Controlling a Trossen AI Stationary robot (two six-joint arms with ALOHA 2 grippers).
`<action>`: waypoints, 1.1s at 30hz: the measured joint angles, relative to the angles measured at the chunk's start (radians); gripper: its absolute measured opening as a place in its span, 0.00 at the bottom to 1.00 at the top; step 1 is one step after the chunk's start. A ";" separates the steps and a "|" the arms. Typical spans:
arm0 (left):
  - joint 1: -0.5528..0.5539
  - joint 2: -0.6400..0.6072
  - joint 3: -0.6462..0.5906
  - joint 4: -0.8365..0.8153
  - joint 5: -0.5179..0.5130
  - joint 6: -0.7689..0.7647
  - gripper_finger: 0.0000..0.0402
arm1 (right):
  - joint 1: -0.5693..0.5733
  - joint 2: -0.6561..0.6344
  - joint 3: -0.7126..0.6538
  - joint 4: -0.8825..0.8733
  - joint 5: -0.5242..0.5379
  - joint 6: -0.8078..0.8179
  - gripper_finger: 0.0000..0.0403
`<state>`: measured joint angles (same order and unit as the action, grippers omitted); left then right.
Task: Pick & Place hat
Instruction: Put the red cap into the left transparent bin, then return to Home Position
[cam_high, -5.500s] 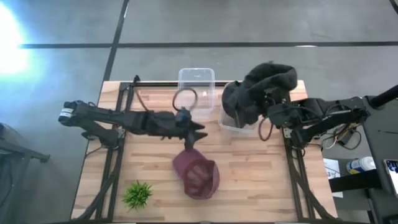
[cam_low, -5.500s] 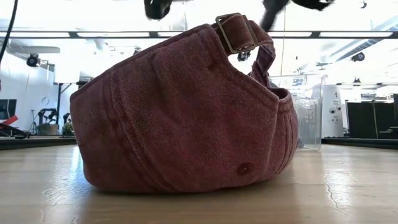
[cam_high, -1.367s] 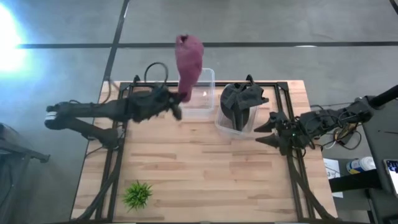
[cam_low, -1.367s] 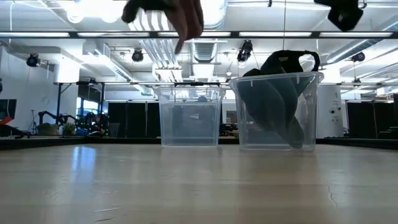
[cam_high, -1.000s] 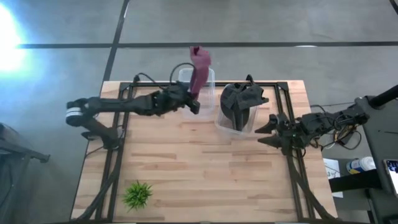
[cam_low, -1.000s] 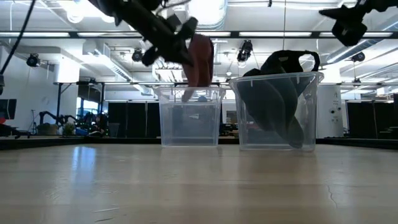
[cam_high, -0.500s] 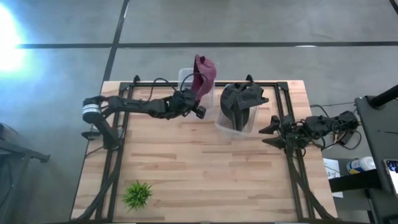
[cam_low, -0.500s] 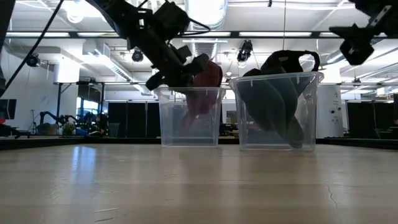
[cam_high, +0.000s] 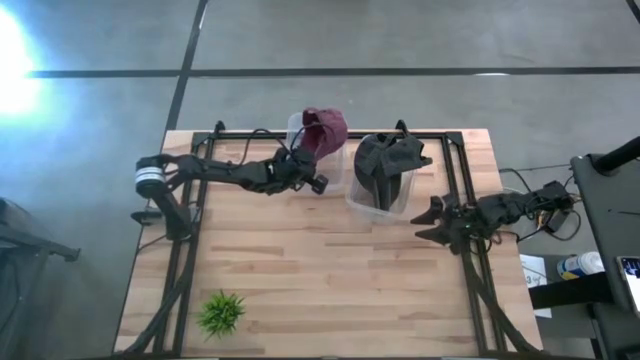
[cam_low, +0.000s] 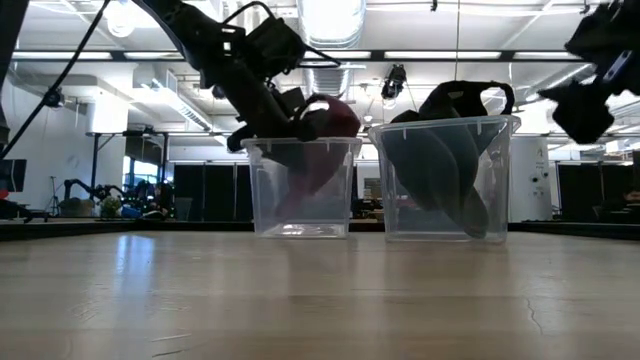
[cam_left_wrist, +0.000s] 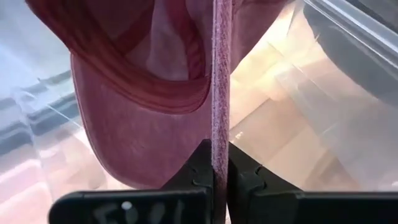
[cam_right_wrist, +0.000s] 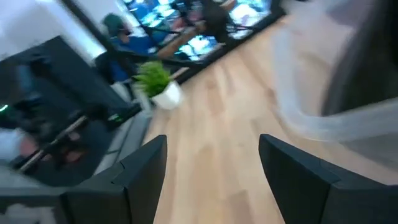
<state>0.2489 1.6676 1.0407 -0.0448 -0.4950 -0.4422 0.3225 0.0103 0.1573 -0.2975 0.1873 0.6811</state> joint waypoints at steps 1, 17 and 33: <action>0.000 -0.004 -0.001 0.005 -0.001 0.024 0.04 | 0.000 -0.002 0.008 0.003 -0.009 -0.019 0.62; 0.000 -0.044 0.000 -0.005 -0.018 0.077 0.28 | 0.000 0.011 0.181 -0.070 -0.005 -0.105 0.62; -0.019 -0.312 0.003 0.001 -0.058 0.046 0.37 | 0.010 -0.009 0.027 0.171 0.049 -0.105 0.62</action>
<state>0.2295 1.3560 1.0441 -0.0443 -0.5533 -0.3964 0.3325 0.0015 0.1841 -0.1267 0.2362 0.5760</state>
